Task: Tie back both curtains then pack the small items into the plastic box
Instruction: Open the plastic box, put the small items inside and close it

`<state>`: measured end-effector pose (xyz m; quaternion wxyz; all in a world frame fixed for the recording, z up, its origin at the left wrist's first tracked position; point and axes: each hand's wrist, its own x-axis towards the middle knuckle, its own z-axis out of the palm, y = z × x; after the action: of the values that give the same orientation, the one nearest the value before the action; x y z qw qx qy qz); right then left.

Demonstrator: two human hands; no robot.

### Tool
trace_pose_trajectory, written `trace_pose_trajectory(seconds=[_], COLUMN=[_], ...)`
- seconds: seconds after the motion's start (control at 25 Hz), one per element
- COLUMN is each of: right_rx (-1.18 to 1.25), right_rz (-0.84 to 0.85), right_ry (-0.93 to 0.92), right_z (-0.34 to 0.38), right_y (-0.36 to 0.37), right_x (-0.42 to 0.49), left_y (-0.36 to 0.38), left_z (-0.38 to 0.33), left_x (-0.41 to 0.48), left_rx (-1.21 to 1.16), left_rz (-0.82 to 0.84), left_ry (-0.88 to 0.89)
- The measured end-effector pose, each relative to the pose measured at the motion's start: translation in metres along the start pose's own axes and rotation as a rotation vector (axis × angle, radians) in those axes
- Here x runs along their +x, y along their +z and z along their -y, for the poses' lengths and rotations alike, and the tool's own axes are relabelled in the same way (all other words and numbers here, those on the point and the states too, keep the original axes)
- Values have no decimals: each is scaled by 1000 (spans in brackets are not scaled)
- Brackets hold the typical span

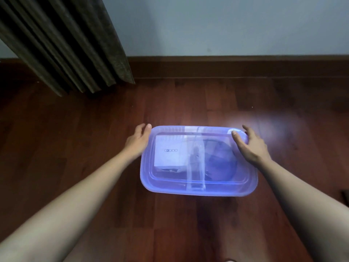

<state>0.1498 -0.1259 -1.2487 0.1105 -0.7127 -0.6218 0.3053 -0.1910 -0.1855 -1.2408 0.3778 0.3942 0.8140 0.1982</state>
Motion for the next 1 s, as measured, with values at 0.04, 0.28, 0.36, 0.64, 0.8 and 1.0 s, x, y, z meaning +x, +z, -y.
trace_pose_trajectory(seconds=[0.04,0.28,0.36,0.64,0.8,1.0], right_rx=[40,75,61,75,136,133], right_rz=[3,-23,-42,-75,-93,-101], right_ry=[-8,1,3,30,49,75], right_z=[2,4,3,6,4,1], right_y=[1,2,3,1,2,4], right_x=[-2,-6,-5,-3,-4,-1], left_y=[7,15,15,19,17,20], left_z=[2,8,9,12,13,8], left_x=[1,5,6,12,13,9], left_rx=[2,29,35,-39,-81,69], left_rz=[38,18,15,5,35,-16], left_ry=[35,185,190,91,89,133])
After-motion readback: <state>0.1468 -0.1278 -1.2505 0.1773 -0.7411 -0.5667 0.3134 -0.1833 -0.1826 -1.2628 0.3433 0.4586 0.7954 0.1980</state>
